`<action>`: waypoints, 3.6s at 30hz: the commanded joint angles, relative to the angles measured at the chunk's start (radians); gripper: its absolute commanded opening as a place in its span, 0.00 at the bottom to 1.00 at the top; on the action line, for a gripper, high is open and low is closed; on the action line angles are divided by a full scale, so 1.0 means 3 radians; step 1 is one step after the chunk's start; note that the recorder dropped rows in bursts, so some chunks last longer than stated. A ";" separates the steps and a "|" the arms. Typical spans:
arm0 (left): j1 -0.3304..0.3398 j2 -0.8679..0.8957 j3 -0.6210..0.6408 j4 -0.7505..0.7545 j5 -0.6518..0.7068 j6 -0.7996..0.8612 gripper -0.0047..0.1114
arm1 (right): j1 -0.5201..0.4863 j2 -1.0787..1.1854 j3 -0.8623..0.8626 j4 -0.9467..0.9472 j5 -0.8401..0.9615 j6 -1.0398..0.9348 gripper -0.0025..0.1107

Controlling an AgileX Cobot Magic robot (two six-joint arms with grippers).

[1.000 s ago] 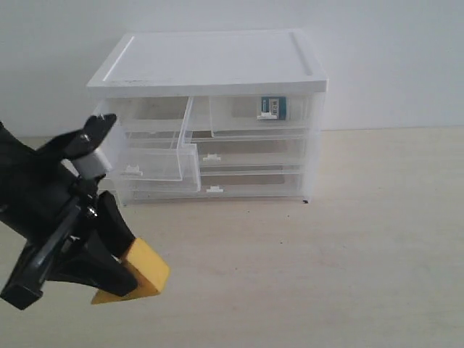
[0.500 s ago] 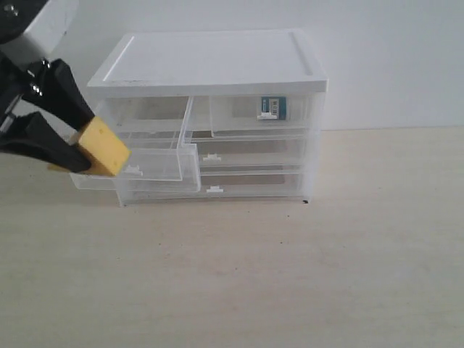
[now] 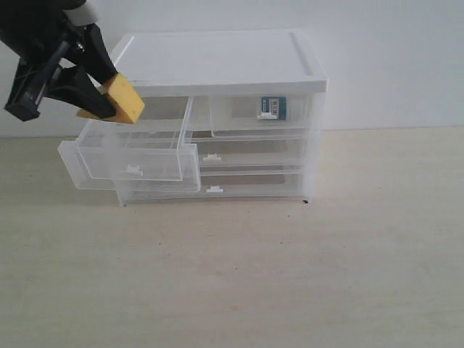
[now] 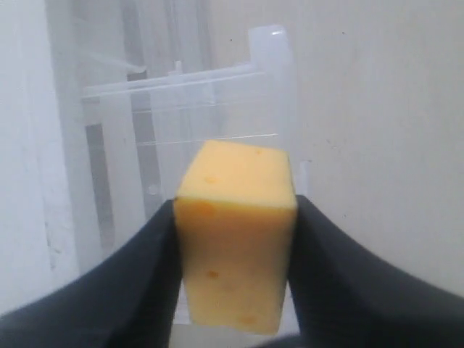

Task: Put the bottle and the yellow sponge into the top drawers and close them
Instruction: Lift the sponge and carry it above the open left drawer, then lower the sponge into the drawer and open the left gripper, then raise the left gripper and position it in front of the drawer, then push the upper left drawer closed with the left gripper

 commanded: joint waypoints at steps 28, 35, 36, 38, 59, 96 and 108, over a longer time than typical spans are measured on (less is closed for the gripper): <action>0.0010 0.0830 -0.0346 -0.0065 -0.0648 -0.0170 0.46 | -0.0008 -0.0015 0.0013 0.0004 -0.0022 0.0000 0.02; 0.0010 0.0824 -0.0346 -0.0065 -0.0674 -0.0216 0.49 | -0.0008 -0.0015 0.0013 0.0004 -0.0022 0.0000 0.02; 0.0010 0.0793 -0.0346 -0.0065 -0.0674 -0.0247 0.49 | -0.0008 -0.0015 0.0013 0.0004 -0.0022 0.0000 0.02; 0.0010 0.0715 -0.0346 -0.0065 -0.0674 -0.0321 0.49 | -0.0008 -0.0015 0.0013 0.0004 -0.0022 0.0000 0.02; -0.0001 0.0260 0.0028 0.0173 0.0008 -0.0813 0.49 | -0.0008 -0.0015 0.0013 0.0004 -0.0022 0.0000 0.02; -0.0001 0.0407 0.0276 0.0293 0.0008 -0.0552 0.26 | -0.0008 -0.0015 0.0013 0.0004 -0.0022 0.0000 0.02; -0.0001 0.0414 0.0276 0.0066 -0.0174 -0.0605 0.08 | -0.0008 -0.0015 0.0013 0.0004 -0.0023 0.0000 0.02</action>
